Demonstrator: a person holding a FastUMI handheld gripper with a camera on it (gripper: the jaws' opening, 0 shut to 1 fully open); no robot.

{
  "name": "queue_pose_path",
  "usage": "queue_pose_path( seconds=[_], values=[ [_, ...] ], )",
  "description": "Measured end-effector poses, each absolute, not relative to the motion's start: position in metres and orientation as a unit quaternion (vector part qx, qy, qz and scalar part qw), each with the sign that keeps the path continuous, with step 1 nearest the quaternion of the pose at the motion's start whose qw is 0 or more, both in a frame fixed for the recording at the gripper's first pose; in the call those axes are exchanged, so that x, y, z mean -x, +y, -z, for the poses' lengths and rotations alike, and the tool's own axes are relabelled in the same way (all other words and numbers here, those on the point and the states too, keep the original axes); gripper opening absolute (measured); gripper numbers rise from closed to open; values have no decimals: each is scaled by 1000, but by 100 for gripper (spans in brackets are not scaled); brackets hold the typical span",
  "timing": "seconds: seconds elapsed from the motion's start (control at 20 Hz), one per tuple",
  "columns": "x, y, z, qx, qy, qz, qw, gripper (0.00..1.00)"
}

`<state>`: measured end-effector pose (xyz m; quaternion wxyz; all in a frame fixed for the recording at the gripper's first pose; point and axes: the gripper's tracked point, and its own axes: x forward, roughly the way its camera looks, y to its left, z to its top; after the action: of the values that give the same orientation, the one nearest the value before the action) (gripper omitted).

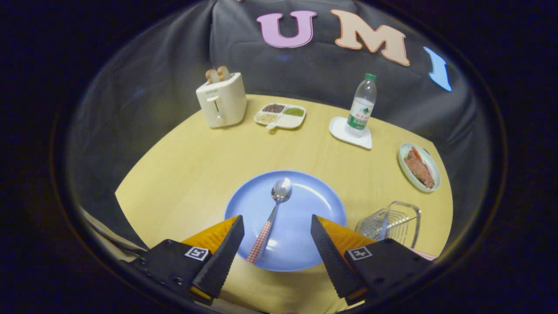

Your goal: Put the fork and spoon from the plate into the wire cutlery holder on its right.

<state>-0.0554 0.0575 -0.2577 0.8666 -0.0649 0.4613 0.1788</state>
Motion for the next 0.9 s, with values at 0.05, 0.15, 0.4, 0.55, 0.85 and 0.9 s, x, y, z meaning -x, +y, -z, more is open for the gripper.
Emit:
queue_pose_path(
  seconds=[0.05, 0.15, 0.4, 0.55, 0.85, 0.9],
  values=[
    [58, 62, 268, 62, 473, -177, 861, 99],
    [62, 66, 284, 67, 490, -169, 853, 99],
    [72, 70, 311, 88, 516, -162, 836, 89],
    [71, 69, 316, 90, 520, -155, 835, 60],
    [69, 48, 318, 104, 532, -144, 828, 12],
    [71, 47, 317, 98, 540, -149, 823, 13]
  ],
)
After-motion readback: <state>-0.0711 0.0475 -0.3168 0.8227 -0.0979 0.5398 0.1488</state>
